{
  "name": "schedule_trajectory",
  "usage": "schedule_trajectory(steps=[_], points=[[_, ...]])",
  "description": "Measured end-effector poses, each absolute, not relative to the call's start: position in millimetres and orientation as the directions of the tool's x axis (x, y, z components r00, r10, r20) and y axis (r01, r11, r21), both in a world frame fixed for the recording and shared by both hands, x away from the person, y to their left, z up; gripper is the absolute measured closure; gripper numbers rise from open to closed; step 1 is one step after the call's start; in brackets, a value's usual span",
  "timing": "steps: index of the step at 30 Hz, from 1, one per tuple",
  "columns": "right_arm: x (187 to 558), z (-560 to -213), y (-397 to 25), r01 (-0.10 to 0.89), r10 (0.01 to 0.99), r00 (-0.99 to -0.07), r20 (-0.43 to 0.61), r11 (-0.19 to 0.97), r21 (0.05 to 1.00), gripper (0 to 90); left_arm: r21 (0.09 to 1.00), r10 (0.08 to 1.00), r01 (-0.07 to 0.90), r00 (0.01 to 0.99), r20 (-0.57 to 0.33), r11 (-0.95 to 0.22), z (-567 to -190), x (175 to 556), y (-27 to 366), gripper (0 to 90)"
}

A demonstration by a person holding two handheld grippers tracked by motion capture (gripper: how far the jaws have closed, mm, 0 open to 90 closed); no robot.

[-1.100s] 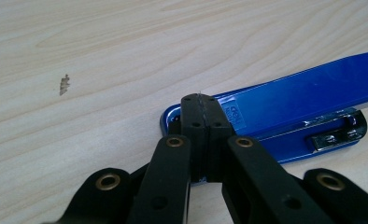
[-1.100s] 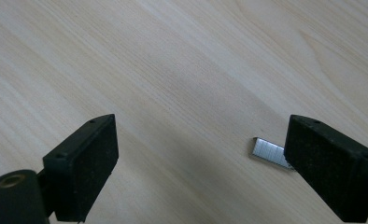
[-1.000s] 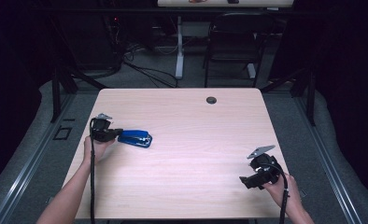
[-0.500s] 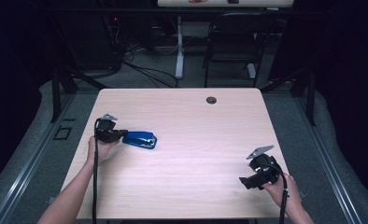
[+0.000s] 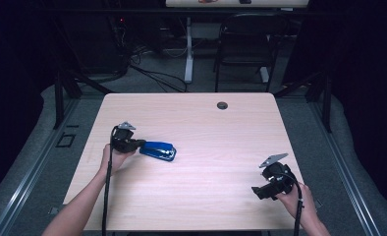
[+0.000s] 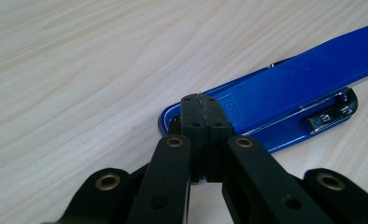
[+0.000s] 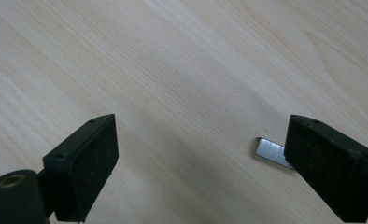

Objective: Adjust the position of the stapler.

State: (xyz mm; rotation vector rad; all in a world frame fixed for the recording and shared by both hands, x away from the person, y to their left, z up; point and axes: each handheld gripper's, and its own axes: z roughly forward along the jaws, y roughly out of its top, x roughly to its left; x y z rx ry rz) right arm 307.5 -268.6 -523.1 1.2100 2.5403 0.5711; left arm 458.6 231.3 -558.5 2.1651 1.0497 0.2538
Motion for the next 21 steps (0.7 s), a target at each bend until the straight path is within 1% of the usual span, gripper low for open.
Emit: schedule_trajectory(steps=[5, 12, 14, 15, 16, 17, 18, 19, 21], points=[[308, -524, -268, 0.682, 0.784, -0.619, -0.045, 0.565, 0.464, 9.5, 0.664, 0.707, 0.586, 0.697, -0.121, -0.465, -557, 454, 216, 90.0], [308, -524, -268, 0.683, 0.783, -0.620, -0.051, 0.571, 0.455, 9.5, 0.655, 0.656, 0.554, 0.746, -0.118, -0.513, -556, 448, 197, 90.0], [308, -524, -268, 0.682, 0.780, -0.624, -0.049, 0.574, 0.453, 9.5, 0.662, 0.634, 0.553, 0.759, -0.149, -0.506, -556, 448, 195, 90.0], [308, -524, -268, 0.680, 0.780, -0.624, -0.050, 0.574, 0.456, 9.5, 0.662, 0.638, 0.560, 0.754, -0.157, -0.498, -555, 449, 197, 82.4], [308, -524, -268, 0.680, 0.780, -0.624, -0.050, 0.574, 0.456, 9.5, 0.662, 0.638, 0.560, 0.754, -0.157, -0.498, -555, 449, 197, 77.2], [307, -524, -269, 0.677, 0.776, -0.629, -0.057, 0.582, 0.451, 9.5, 0.681, 0.631, 0.565, 0.752, -0.191, -0.466, -554, 451, 205, 69.2], [307, -524, -269, 0.677, 0.776, -0.629, -0.057, 0.582, 0.451, 9.5, 0.681, 0.631, 0.565, 0.752, -0.191, -0.466, -554, 451, 205, 63.0], [307, -524, -269, 0.677, 0.778, -0.627, -0.050, 0.575, 0.458, 9.5, 0.692, 0.618, 0.557, 0.760, -0.203, -0.459, -554, 452, 208, 50.5], [308, -525, -269, 0.680, 0.778, -0.626, -0.051, 0.576, 0.454, 9.6, 0.694, 0.580, 0.543, 0.785, -0.219, -0.473, -551, 453, 206, 37.7]])
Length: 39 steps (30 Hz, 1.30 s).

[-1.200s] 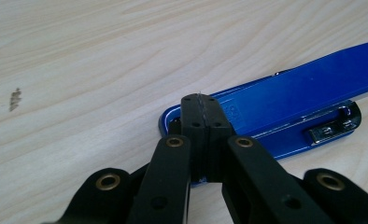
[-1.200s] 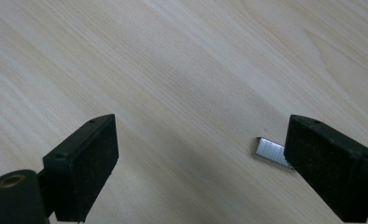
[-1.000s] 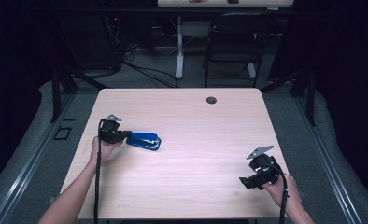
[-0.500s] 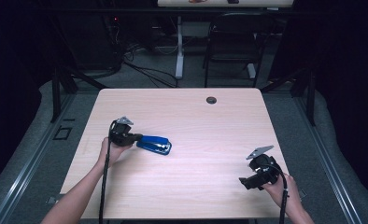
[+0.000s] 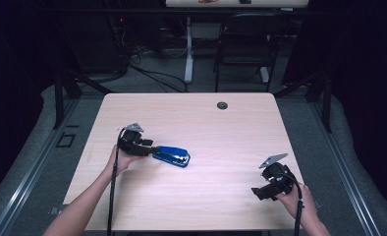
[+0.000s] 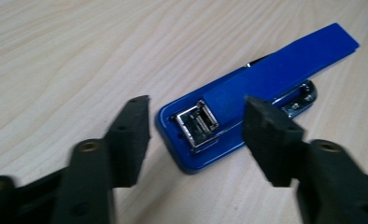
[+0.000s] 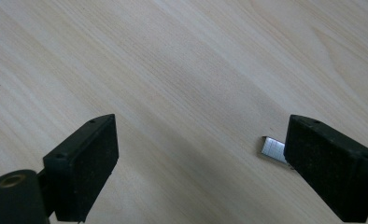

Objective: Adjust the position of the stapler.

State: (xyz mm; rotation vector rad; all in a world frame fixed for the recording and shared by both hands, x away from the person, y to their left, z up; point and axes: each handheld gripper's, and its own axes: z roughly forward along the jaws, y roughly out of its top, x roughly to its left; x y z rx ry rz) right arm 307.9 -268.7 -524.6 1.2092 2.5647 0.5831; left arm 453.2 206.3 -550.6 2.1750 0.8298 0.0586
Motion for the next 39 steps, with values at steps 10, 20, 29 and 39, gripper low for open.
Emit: schedule_trajectory(steps=[10, 20, 29, 39], points=[[307, -526, -267, 0.679, 0.773, -0.633, -0.044, 0.582, 0.448, 9.6, 0.705, 0.465, 0.438, 0.868, -0.171, -0.558, -544, 447, 167, 20.9], [307, -526, -267, 0.678, 0.772, -0.635, -0.042, 0.582, 0.449, 9.8, 0.692, 0.463, 0.432, 0.872, -0.158, -0.578, -552, 450, 158, 24.6], [308, -527, -267, 0.677, 0.765, -0.642, -0.047, 0.595, 0.433, 9.9, 0.699, 0.443, 0.372, 0.892, -0.088, -0.611, -550, 445, 151, 30.8], [308, -529, -266, 0.678, 0.763, -0.646, -0.035, 0.594, 0.432, 10.1, 0.703, 0.420, 0.339, 0.905, -0.064, -0.626, -548, 441, 149, 36.1]])
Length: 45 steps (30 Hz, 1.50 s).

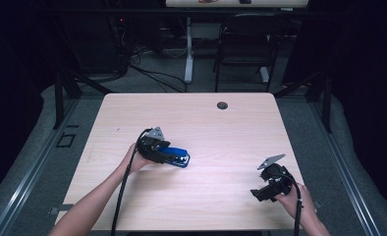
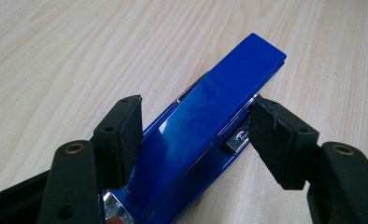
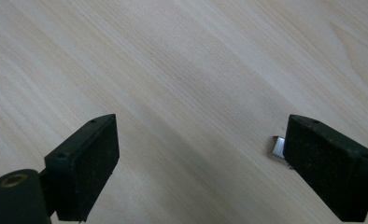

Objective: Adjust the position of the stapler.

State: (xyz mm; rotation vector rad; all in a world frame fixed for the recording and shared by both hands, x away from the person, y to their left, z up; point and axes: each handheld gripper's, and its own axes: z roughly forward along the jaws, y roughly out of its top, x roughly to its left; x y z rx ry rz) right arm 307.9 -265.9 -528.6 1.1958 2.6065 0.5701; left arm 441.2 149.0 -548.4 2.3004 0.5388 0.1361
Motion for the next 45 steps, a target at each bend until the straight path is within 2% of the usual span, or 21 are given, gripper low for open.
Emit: schedule_trajectory(steps=[11, 32, 45], points=[[308, -529, -266, 0.678, 0.761, -0.647, -0.040, 0.599, 0.426, 10.3, 0.680, 0.422, 0.361, 0.903, -0.083, -0.639, -545, 442, 149, 38.3], [308, -529, -265, 0.673, 0.756, -0.652, -0.056, 0.612, 0.416, 10.5, 0.595, 0.412, 0.403, 0.902, -0.129, -0.695, -540, 438, 146, 50.0], [308, -529, -264, 0.675, 0.754, -0.655, -0.050, 0.613, 0.411, 10.5, 0.582, 0.421, 0.380, 0.904, -0.071, -0.719, -542, 433, 140, 49.6]])
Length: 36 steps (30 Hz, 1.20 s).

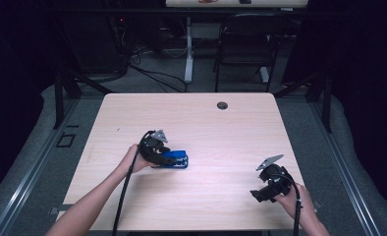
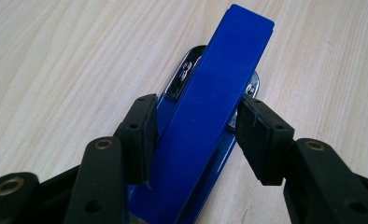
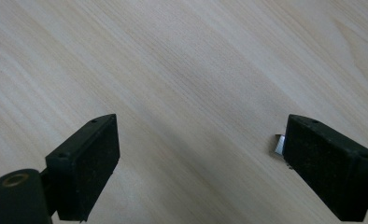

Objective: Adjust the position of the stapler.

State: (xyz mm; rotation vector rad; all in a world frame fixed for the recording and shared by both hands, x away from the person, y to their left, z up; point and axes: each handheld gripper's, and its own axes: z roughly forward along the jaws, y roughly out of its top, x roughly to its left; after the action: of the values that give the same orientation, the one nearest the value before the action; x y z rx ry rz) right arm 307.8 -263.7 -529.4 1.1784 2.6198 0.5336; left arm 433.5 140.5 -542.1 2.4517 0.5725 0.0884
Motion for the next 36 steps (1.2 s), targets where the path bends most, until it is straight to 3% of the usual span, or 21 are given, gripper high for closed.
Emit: schedule_trajectory(steps=[5, 17, 24, 36], points=[[307.8, -529.4, -263.6, 0.675, 0.755, -0.654, -0.052, 0.613, 0.411, 10.5, 0.568, 0.429, 0.372, 0.902, -0.036, -0.734, -542.0, 431.3, 137.1, 50.7], [307.5, -530.1, -263.5, 0.681, 0.760, -0.648, -0.048, 0.606, 0.412, 10.6, 0.566, 0.425, 0.376, 0.904, -0.049, -0.734, -541.3, 430.2, 137.6, 53.3], [307.4, -530.3, -263.4, 0.682, 0.761, -0.648, -0.046, 0.605, 0.411, 10.6, 0.546, 0.453, 0.452, 0.880, -0.143, -0.705, -537.4, 434.6, 140.4, 53.9], [308.3, -531.5, -263.3, 0.680, 0.754, -0.654, -0.056, 0.619, 0.393, 10.6, 0.541, 0.463, 0.464, 0.874, -0.151, -0.701, -542.6, 434.8, 137.2, 52.2]])
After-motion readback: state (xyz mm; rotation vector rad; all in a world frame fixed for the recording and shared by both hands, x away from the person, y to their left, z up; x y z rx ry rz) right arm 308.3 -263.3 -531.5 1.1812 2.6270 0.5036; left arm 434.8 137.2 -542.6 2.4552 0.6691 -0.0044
